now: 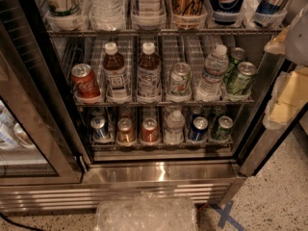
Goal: Pick redbull can from top shelf of fridge
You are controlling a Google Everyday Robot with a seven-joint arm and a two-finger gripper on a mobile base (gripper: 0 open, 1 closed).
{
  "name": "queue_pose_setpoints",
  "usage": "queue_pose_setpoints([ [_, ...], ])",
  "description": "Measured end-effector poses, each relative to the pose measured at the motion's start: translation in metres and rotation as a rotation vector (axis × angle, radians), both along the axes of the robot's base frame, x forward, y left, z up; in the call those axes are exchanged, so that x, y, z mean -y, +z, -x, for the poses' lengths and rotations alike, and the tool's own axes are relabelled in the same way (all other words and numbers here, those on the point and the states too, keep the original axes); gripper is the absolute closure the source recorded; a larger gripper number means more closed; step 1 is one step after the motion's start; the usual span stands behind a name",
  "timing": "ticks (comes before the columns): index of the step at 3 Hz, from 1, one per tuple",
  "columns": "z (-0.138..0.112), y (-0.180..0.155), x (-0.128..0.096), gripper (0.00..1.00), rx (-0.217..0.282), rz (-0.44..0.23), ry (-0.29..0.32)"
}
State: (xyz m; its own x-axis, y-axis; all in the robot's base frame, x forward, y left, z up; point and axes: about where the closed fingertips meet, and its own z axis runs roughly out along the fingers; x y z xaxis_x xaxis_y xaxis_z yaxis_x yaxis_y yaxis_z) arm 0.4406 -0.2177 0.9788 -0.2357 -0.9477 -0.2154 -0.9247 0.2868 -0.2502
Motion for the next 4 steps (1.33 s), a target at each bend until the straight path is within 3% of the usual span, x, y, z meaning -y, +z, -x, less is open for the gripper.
queue_pose_setpoints([
  [1, -0.008, 0.004, 0.013, 0.0, 0.028, -0.132, -0.144],
  [2, -0.016, 0.016, 0.023, 0.0, 0.094, -0.323, -0.302],
  [3, -0.016, 0.016, 0.023, 0.0, 0.094, -0.323, -0.302],
  [4, -0.018, 0.018, 0.019, 0.0, 0.112, -0.385, -0.315],
])
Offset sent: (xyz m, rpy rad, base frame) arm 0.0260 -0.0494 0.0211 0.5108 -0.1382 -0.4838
